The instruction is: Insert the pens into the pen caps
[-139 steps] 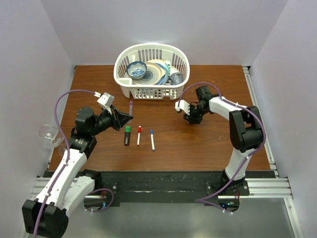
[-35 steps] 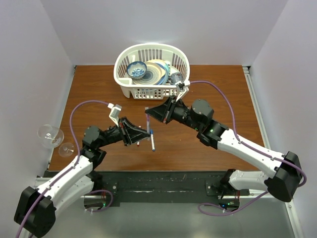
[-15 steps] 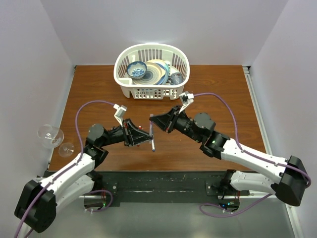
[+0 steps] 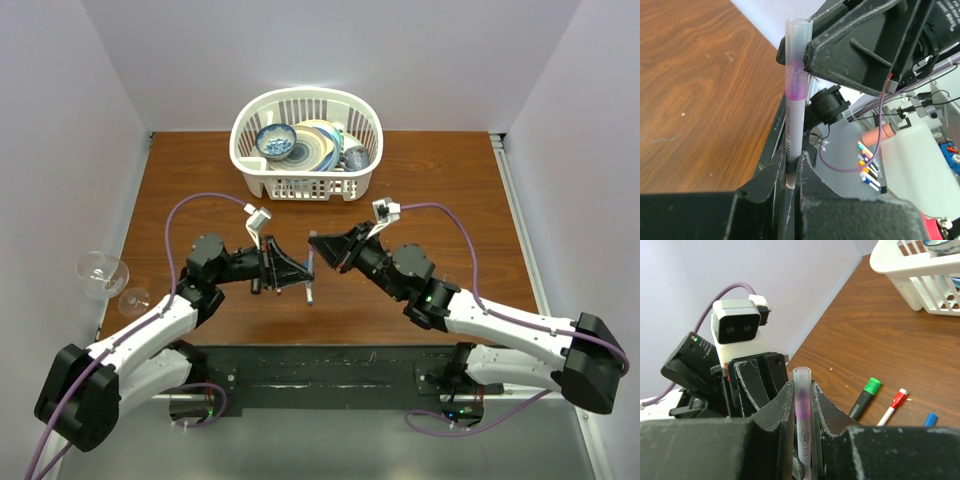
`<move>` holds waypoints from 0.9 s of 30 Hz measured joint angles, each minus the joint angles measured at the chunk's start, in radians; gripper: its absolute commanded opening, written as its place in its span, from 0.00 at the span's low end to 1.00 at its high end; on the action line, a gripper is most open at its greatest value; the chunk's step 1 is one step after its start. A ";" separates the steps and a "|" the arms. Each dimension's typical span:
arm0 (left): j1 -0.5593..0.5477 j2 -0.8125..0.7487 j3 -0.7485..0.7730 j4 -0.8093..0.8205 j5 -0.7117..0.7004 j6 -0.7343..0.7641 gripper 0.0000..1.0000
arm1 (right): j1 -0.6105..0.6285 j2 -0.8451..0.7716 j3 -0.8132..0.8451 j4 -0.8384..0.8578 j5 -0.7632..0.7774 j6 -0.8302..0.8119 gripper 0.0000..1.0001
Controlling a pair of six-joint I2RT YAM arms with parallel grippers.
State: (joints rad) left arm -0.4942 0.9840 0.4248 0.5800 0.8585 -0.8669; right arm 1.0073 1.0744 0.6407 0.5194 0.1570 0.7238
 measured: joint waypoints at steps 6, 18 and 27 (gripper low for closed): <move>0.000 0.012 0.028 -0.121 0.013 0.095 0.00 | 0.032 -0.009 -0.050 0.022 0.068 0.015 0.00; -0.005 0.059 0.058 -0.234 0.029 0.200 0.00 | 0.109 0.008 -0.080 0.017 0.212 0.045 0.00; 0.012 0.067 0.087 -0.328 -0.058 0.241 0.00 | 0.211 0.071 -0.067 -0.102 0.317 0.070 0.00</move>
State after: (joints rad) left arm -0.4820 1.0508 0.5114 0.2523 0.8001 -0.6262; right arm 1.2186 1.1458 0.5735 0.4175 0.4744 0.7940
